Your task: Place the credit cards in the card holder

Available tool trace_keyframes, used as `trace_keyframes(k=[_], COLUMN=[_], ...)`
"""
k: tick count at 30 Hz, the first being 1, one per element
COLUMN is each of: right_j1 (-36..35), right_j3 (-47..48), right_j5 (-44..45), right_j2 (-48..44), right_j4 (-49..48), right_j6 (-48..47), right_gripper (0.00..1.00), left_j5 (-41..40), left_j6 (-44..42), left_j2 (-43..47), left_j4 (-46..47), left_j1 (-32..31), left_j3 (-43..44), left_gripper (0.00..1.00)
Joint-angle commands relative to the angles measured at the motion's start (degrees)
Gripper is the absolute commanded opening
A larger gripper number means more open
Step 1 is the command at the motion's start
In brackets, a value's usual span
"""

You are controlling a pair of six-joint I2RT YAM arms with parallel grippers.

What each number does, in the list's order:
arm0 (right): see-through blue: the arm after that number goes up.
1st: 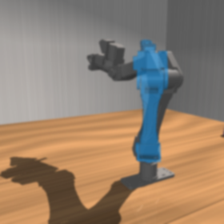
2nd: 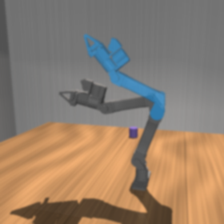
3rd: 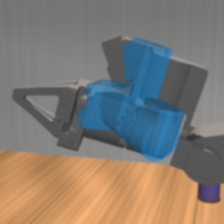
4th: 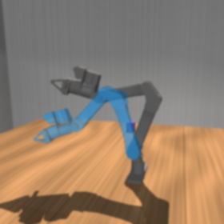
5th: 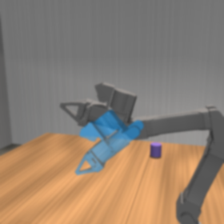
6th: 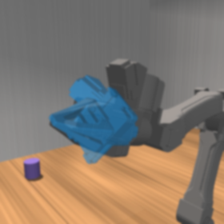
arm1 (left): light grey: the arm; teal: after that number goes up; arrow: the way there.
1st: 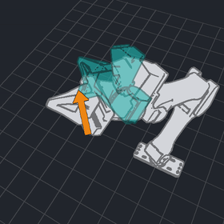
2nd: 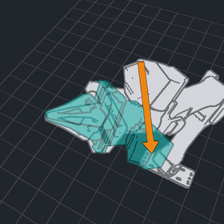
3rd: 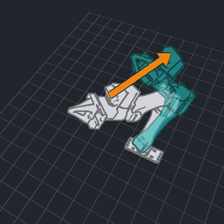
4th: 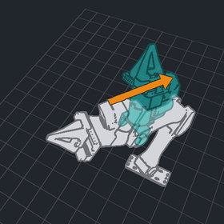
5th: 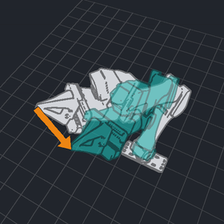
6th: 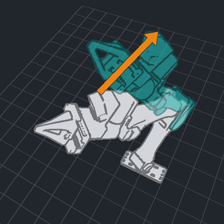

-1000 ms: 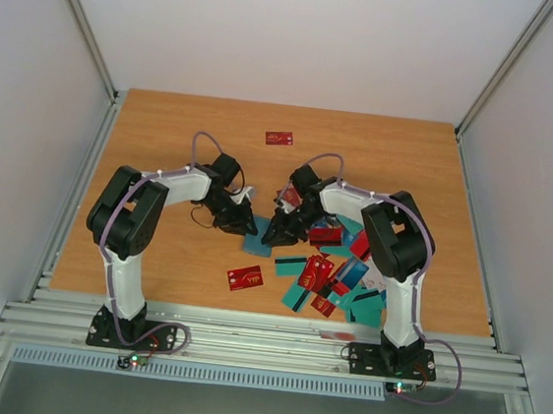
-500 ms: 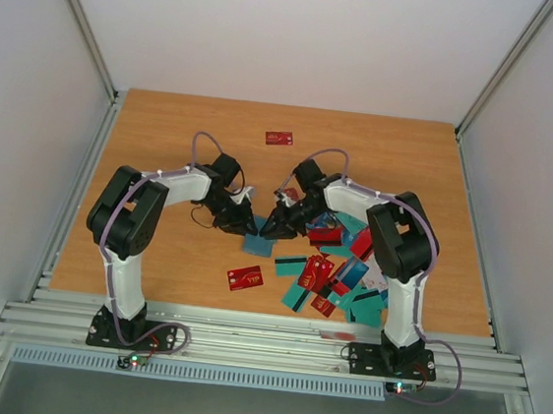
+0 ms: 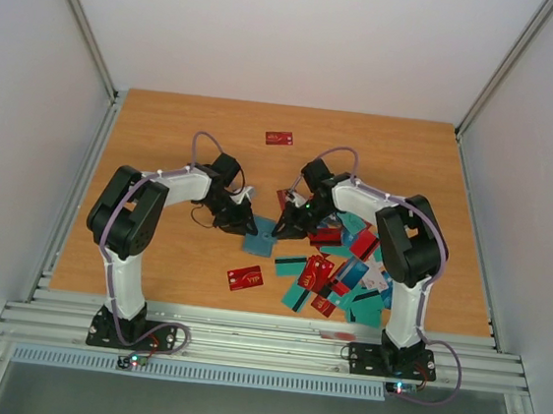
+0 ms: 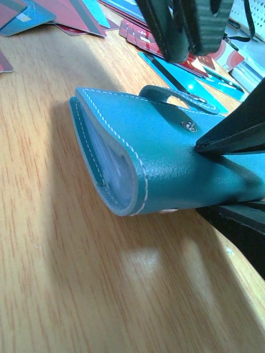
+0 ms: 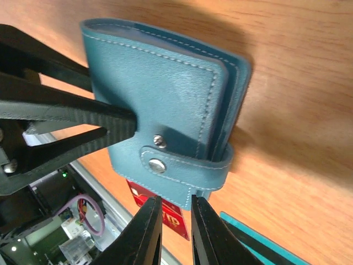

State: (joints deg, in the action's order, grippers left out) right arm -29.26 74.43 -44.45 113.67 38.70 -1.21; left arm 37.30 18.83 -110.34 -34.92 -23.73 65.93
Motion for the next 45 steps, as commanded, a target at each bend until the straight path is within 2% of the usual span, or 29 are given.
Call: trace_keyframes(k=[1,18,31,34,37,45], right_j1=[0.1,-1.2,-1.7,-1.8,-1.8,-1.8], right_j3=[-0.1,2.5,2.6,2.6,2.7,3.9], right_j5=[1.7,-0.6,2.7,3.1,3.2,3.3], right_j2=[2.3,4.9,4.7,5.1,5.6,6.7], right_j4=[0.3,-1.5,-2.9,-3.4,-3.9,-3.0], right_j6=[-0.7,0.6,5.7,6.4,7.3,7.8], right_gripper=[0.17,0.17,0.17,0.17,0.17,0.16], left_j5=[-4.3,-4.0,-3.8,-4.4,-6.1,-9.4], left_j6=[-0.2,-0.3,-0.5,-0.5,-0.5,-1.1], left_j2=[-2.6,-2.8,-2.8,-2.7,-1.9,1.8], left_j4=[-0.8,-1.0,-1.3,-2.0,-3.1,-6.5], left_j1=[-0.1,-0.1,-0.1,-0.1,-0.1,-0.1], left_j3=[0.6,0.7,0.9,1.0,0.9,1.8], left_gripper=[0.23,0.23,0.23,0.28,0.40,0.62])
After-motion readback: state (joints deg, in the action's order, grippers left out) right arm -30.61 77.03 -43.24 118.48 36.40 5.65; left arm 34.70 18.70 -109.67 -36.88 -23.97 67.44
